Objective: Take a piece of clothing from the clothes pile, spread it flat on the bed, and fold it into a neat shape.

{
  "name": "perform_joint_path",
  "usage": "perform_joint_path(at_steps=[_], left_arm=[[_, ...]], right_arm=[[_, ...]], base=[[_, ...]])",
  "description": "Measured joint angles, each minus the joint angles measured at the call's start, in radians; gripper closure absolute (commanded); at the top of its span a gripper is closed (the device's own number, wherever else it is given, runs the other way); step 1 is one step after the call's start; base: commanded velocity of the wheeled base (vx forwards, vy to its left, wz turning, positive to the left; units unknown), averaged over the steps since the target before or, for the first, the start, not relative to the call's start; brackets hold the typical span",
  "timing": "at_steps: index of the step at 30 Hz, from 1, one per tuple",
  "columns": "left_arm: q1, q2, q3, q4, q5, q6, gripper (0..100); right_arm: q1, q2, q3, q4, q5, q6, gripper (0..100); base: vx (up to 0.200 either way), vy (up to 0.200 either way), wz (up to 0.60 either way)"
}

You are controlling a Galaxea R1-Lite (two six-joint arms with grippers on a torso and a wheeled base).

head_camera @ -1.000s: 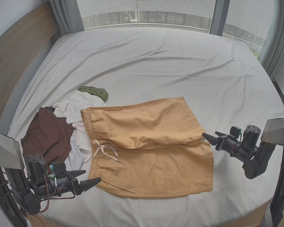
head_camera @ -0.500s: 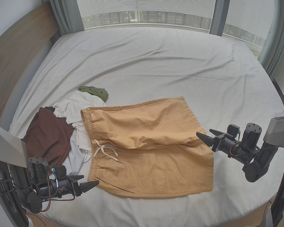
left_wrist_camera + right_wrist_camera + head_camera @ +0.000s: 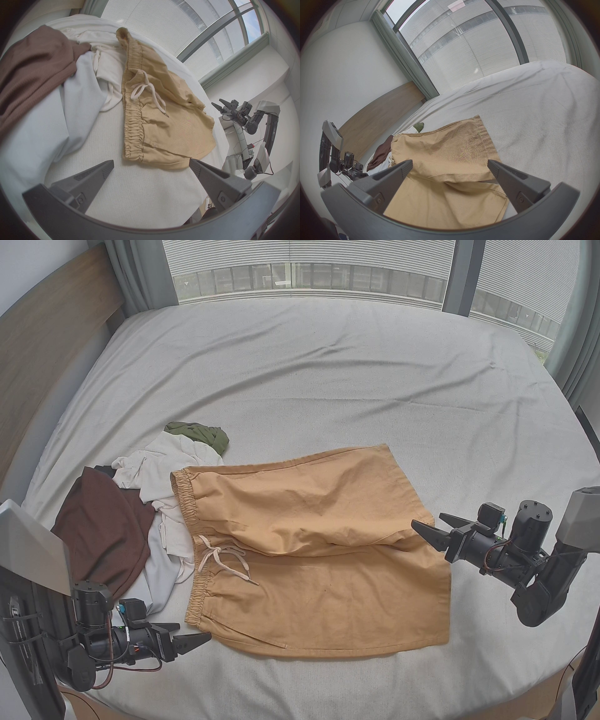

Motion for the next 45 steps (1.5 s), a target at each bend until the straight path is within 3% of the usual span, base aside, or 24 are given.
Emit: perform_joint_path(at_steps=[14,15,28,40,45], left_arm=[[-0.009,0.029,-0.055,-0.001,0.002,-0.023,0],[-0.01,0.029,-0.057,-0.001,0.003,-0.023,100],[-0.015,0.05,-0.086,-0.001,0.023,-0.024,100],[-0.017,0.051,-0.083,-0.002,0.024,-0.018,100],[-0.021,0.051,-0.08,-0.003,0.024,-0.016,100]], right_arm=[[0.006,-0.001,0.001,0.0,0.0,0.0,0],[0.006,-0.001,0.001,0.0,0.0,0.0,0],[0.004,0.0,0.02,0.0,-0.002,-0.011,0],[-0.03,0.017,0.171,0.041,0.0,-0.16,0],[-0.044,0.028,0.215,0.09,0.0,-0.181,0]], base=[[0.0,0.0,0.0],[0.0,0.0,0.0],[0.0,0.0,0.0],[0.0,0.0,0.0],[0.0,0.0,0.0]])
